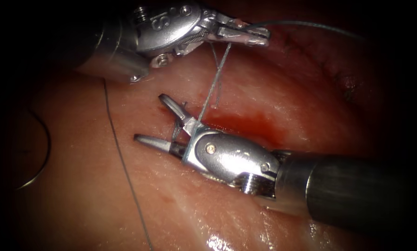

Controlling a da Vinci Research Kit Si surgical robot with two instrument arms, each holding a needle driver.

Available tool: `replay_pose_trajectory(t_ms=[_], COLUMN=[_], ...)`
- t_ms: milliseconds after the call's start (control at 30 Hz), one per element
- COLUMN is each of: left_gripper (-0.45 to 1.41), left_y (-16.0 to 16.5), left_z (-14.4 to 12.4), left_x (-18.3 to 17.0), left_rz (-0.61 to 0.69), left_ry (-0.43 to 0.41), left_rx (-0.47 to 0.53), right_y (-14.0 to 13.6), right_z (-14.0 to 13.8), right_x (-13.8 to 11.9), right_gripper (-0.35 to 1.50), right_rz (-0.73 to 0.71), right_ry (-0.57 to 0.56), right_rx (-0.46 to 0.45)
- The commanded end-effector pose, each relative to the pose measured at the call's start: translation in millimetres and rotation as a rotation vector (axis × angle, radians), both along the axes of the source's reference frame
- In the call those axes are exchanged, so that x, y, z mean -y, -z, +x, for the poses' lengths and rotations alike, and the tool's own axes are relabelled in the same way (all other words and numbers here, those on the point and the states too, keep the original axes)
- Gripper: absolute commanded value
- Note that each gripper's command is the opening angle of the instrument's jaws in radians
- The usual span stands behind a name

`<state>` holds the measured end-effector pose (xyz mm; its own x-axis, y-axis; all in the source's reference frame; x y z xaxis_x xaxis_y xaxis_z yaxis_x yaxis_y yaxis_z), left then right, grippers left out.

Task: Wound Closure

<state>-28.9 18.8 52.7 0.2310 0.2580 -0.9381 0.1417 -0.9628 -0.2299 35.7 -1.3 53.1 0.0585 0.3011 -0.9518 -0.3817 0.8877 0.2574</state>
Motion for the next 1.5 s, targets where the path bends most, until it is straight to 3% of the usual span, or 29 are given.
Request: replay_pose_trajectory(t_ms=[33,367,733,933,1133,1500], left_gripper=[-0.45,-0.45,-0.45,-0.45,-0.45,-0.45], left_y=[-2.1,-6.9,-10.2,-10.8,-10.0,-8.6], left_z=[0.1,0.3,2.0,2.8,5.4,7.6], left_x=[0.1,3.2,4.0,5.2,6.8,8.8], left_rz=[-0.005,-0.063,-0.043,-0.026,0.002,0.046], left_ry=[-0.002,-0.031,-0.030,-0.015,0.001,0.007], left_rx=[0.003,0.018,0.015,0.007,-0.006,0.001], right_y=[-0.4,0.0,1.0,0.6,-0.6,-1.0], right_z=[0.4,0.2,-2.8,-3.4,-5.4,-6.6], right_x=[0.6,0.1,-1.1,-0.8,-1.2,-1.3], right_gripper=[1.11,1.08,1.08,1.08,1.08,1.08], right_rz=[-0.003,-0.033,-0.052,-0.014,0.023,0.031], right_ry=[0.000,-0.020,-0.136,-0.188,-0.250,-0.278], right_rx=[-0.015,-0.114,-0.253,-0.245,-0.227,-0.212])
